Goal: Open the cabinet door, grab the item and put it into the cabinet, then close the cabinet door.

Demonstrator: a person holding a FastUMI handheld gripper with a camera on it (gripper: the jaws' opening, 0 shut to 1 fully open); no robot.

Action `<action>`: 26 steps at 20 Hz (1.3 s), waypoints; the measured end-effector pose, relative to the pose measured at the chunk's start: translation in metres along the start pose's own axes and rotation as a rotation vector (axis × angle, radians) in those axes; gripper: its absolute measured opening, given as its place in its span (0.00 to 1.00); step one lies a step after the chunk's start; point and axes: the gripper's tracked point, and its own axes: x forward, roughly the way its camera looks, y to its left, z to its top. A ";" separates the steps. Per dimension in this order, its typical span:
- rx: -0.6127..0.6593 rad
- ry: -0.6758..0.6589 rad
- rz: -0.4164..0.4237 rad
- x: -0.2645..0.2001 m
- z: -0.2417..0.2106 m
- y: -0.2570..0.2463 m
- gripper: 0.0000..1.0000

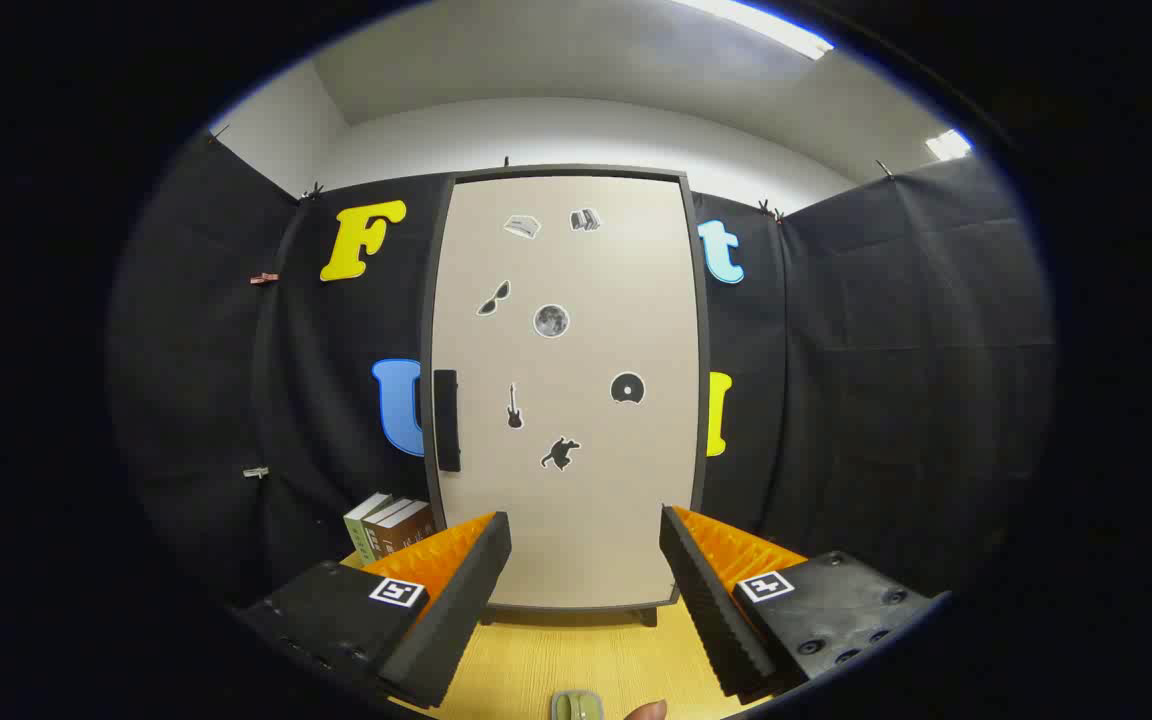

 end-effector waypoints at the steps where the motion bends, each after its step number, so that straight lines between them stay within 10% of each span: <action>1: -0.004 -0.001 0.000 0.001 0.001 0.001 0.97; 26: 0.009 -0.016 -0.004 0.009 0.010 0.013 0.97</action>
